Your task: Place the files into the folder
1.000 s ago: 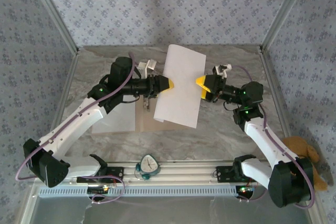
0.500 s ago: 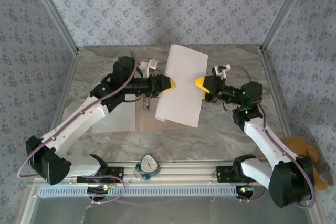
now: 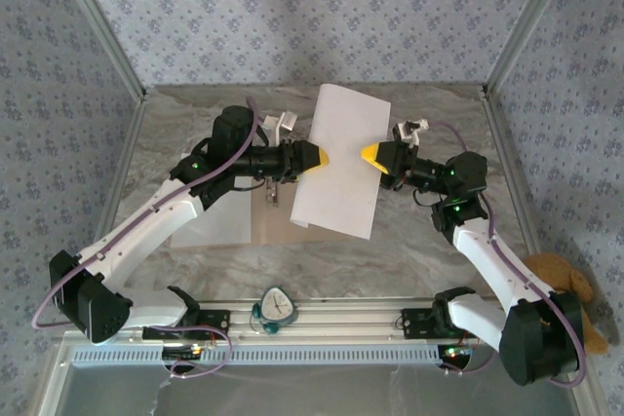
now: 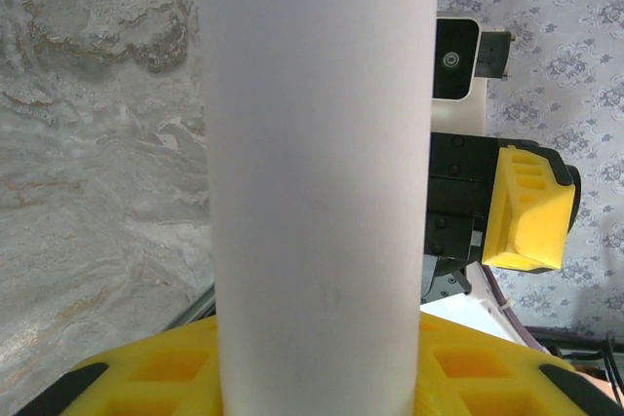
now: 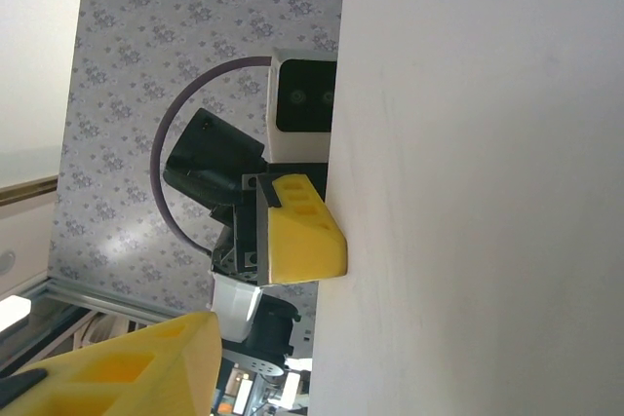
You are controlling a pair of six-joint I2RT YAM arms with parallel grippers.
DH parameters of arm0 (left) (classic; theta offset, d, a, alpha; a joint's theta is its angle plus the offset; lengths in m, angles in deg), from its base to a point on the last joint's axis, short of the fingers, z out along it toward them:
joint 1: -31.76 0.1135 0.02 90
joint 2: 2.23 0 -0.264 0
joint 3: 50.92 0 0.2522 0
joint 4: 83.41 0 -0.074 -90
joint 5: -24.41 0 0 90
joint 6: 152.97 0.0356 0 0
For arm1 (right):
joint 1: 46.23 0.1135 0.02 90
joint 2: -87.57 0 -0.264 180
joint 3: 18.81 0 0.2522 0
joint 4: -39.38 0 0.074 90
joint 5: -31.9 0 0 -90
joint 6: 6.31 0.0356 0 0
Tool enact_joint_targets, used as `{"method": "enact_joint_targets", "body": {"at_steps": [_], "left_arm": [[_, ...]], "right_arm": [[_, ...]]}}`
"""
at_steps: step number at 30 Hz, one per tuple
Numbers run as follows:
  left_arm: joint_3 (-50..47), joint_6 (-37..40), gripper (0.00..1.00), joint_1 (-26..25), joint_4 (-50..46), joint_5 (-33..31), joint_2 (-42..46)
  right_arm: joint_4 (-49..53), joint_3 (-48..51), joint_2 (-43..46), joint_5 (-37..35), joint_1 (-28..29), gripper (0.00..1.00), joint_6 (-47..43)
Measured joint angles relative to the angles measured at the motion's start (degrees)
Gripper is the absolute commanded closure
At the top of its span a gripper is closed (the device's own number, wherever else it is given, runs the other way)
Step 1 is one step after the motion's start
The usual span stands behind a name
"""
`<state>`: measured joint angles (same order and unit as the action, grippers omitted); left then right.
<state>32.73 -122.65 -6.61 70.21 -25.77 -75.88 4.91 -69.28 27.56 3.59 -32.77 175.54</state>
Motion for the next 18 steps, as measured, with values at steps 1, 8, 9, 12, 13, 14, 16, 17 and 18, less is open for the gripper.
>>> {"method": "enact_joint_targets", "body": {"at_steps": [1, 8, 9, 12, 13, 14, 16, 17, 18], "left_arm": [[0.0, 0.0, 0.62, 0.0, 0.0, 0.0, 0.0], [0.0, 0.0, 0.61, -0.3, 0.0, 0.0, 0.0], [0.0, 0.0, 0.61, -0.3, 0.0, 0.0, 0.0], [0.0, 0.0, 0.61, -0.3, 0.0, 0.0, 0.0], [0.0, 0.0, 0.61, -0.3, 0.0, 0.0, 0.0], [0.0, 0.0, 0.61, -0.3, 0.0, 0.0, 0.0], [0.0, 0.0, 0.61, -0.3, 0.0, 0.0, 0.0], [0.0, 0.0, 0.61, -0.3, 0.0, 0.0, 0.0], [0.0, 0.0, 0.61, -0.3, 0.0, 0.0, 0.0]], "right_arm": [[0.0, 0.0, 0.0, 0.0, 0.0, 0.49, 0.0], [0.2, 0.2, 0.0, 0.0, 0.1, 0.63, -1.2], [0.4, 0.2, 0.0, 0.0, 0.1, 0.64, -1.3], [1.2, 0.3, 0.0, 0.0, 0.1, 0.67, -1.9], [1.5, 0.3, 0.0, 0.0, 0.1, 0.68, -2.0], [1.7, 0.3, 0.0, 0.0, 0.1, 0.69, -2.3], [2.3, 0.3, 0.0, 0.0, 0.1, 0.68, -2.6], [2.6, 0.3, 0.0, 0.0, 0.1, 0.68, -2.8], [2.8, 0.3, 0.0, 0.0, 0.1, 0.68, -2.9]]}}
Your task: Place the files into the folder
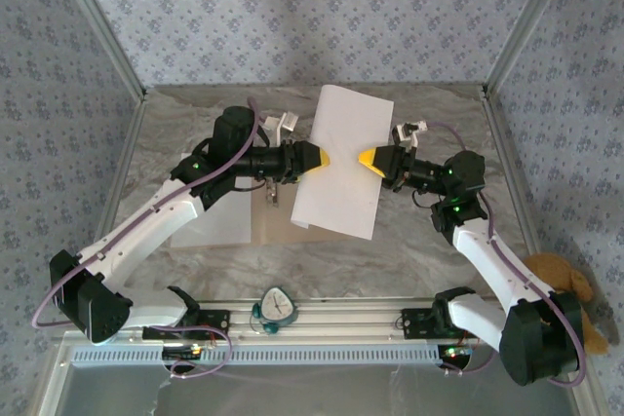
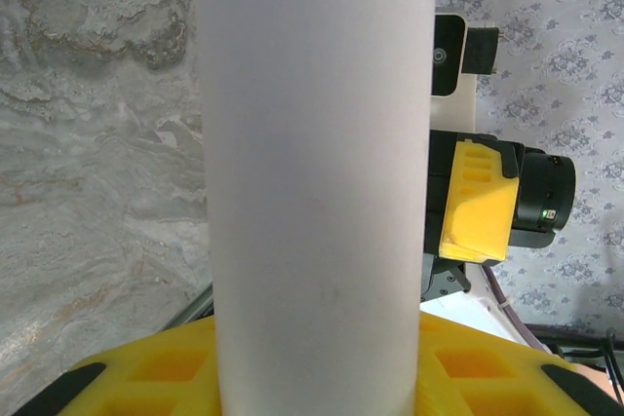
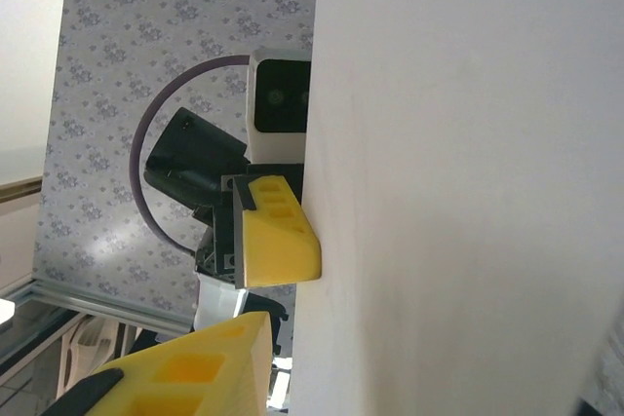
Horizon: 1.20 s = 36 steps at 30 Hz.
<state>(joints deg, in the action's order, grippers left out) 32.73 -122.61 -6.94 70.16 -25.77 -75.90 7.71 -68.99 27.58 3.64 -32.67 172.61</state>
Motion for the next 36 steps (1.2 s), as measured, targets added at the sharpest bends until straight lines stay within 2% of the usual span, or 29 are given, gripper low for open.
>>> {"method": "enact_joint_targets", "body": {"at_steps": [9, 13, 16, 17, 22, 27, 36], "left_arm": [[0.0, 0.0, 0.61, 0.0, 0.0, 0.0, 0.0], [0.0, 0.0, 0.6, 0.0, 0.0, 0.0, 0.0], [0.0, 0.0, 0.56, 0.0, 0.0, 0.0, 0.0], [0.0, 0.0, 0.53, 0.0, 0.0, -0.1, 0.0], [0.0, 0.3, 0.42, 0.0, -0.7, -0.4, 0.0], [0.0, 1.4, 0.37, 0.3, -2.9, -1.5, 0.1], [-1.2, 3.5, 0.34, 3.8, -9.5, -6.8, 2.1]], "right_arm": [[0.9, 0.0, 0.2, 0.0, 0.0, 0.72, -1.1], [1.7, 0.0, 0.4, 0.2, 0.0, 0.82, -2.0], [2.6, 0.0, 0.6, 0.3, 0.1, 0.98, -2.8], [3.2, 0.0, 0.7, 0.4, 0.1, 1.0, -3.2], [8.0, 0.0, 2.1, 0.6, 0.1, 1.0, -6.3], [18.2, -1.6, 3.8, 0.7, 0.1, 1.0, -13.1], [46.0, -10.7, 3.8, 0.6, 0.1, 1.0, -31.9]]}}
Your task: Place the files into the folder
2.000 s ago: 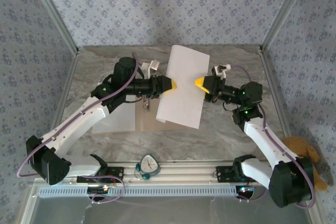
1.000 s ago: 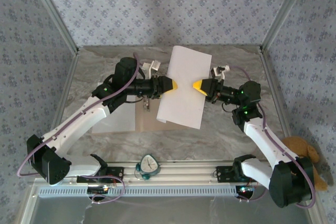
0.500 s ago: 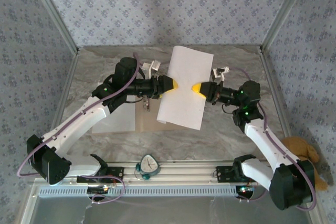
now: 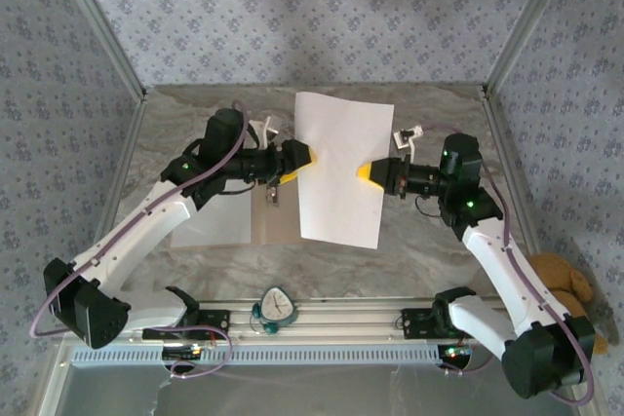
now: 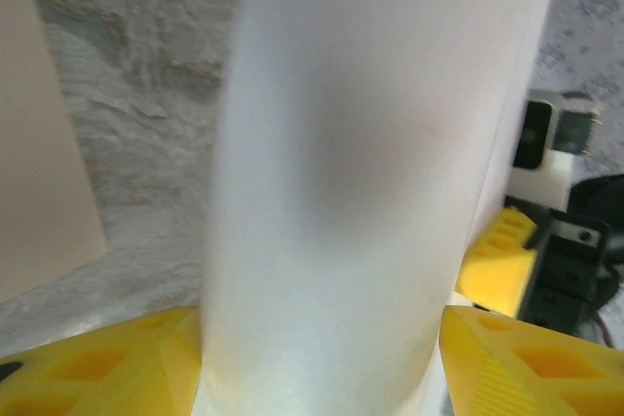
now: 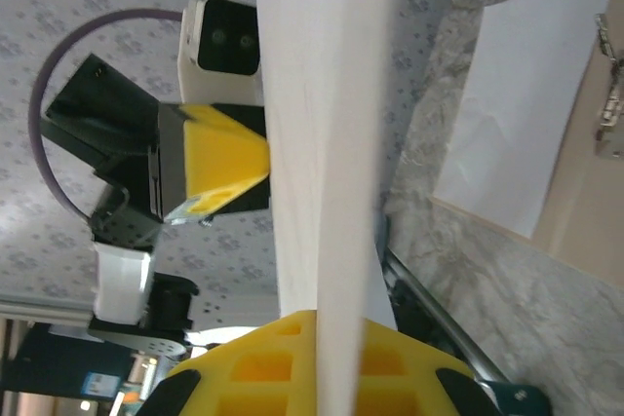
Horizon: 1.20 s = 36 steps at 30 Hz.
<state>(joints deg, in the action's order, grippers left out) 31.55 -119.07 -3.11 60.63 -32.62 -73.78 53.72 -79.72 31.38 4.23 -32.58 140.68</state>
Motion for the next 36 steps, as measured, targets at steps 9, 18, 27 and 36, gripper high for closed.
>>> {"method": "enact_joint_targets", "body": {"at_steps": [9, 18, 27, 36], "left_arm": [[-3.4, 3.5, 0.34, 3.4, -9.4, -6.5, 0.1], [-8.6, 8.3, 0.34, 8.3, -16.5, -12.5, 0.1], [-16.4, 13.1, 0.34, 16.4, -18.4, -14.6, 0.2], [-20.2, 15.1, 0.32, 21.0, -18.1, -15.3, 1.1]], "right_arm": [[26.1, -8.2, -6.6, -7.0, 0.0, 1.0, -15.3], [41.1, -16.3, -15.1, -17.1, 2.4, 1.0, -24.4], [44.1, -22.5, -22.4, -20.2, 4.7, 1.0, -27.5], [40.3, -28.2, -30.3, -19.9, 8.9, 1.0, -26.5]]}}
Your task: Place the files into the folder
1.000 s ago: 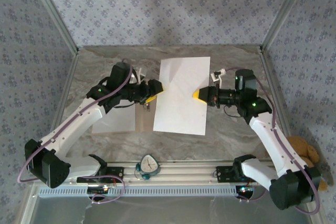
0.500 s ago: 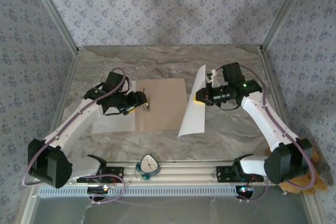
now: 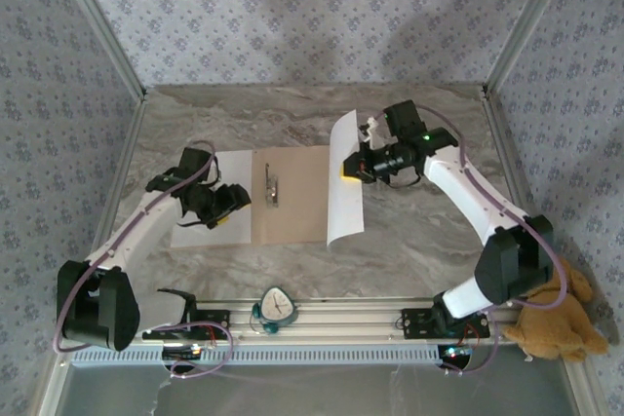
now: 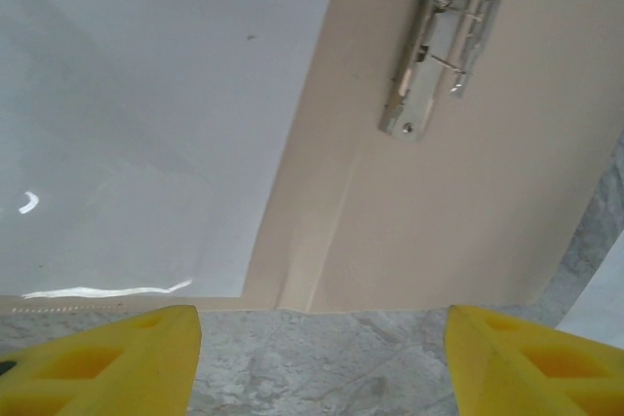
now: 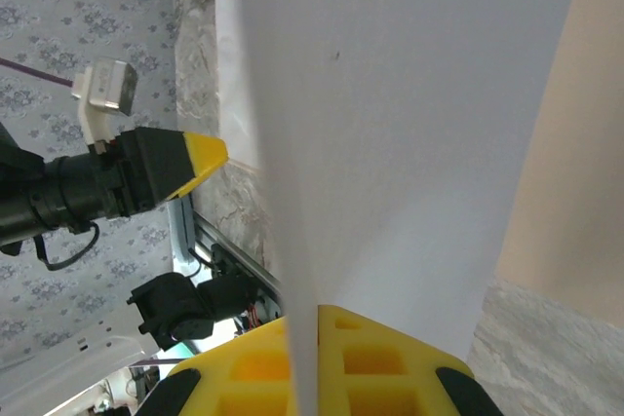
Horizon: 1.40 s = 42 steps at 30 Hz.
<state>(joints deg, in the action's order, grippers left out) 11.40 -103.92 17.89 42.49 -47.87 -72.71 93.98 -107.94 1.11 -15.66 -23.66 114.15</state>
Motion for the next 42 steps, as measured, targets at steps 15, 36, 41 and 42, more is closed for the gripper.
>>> {"method": "enact_joint_targets", "body": {"at_steps": [15, 36, 41, 42], "left_arm": [[-2.3, 0.0, 0.32, 1.2, 0.2, -0.2, 1.6], [-2.8, 0.5, 0.32, 1.5, -1.4, -0.2, 2.3], [-3.1, 0.5, 0.32, 1.5, -1.8, -0.2, 2.6], [-3.1, 0.5, 0.32, 1.5, -1.8, -0.2, 2.6]], "right_arm": [[-13.7, -16.3, -16.6, 2.0, 9.5, 1.0, 6.7], [-8.9, -5.5, -26.6, -11.0, 5.7, 1.0, -4.0], [-10.1, -2.0, -26.0, -12.4, 4.2, 1.0, -4.4], [-10.6, -1.2, -25.8, -12.5, 3.9, 1.0, -4.4]]}}
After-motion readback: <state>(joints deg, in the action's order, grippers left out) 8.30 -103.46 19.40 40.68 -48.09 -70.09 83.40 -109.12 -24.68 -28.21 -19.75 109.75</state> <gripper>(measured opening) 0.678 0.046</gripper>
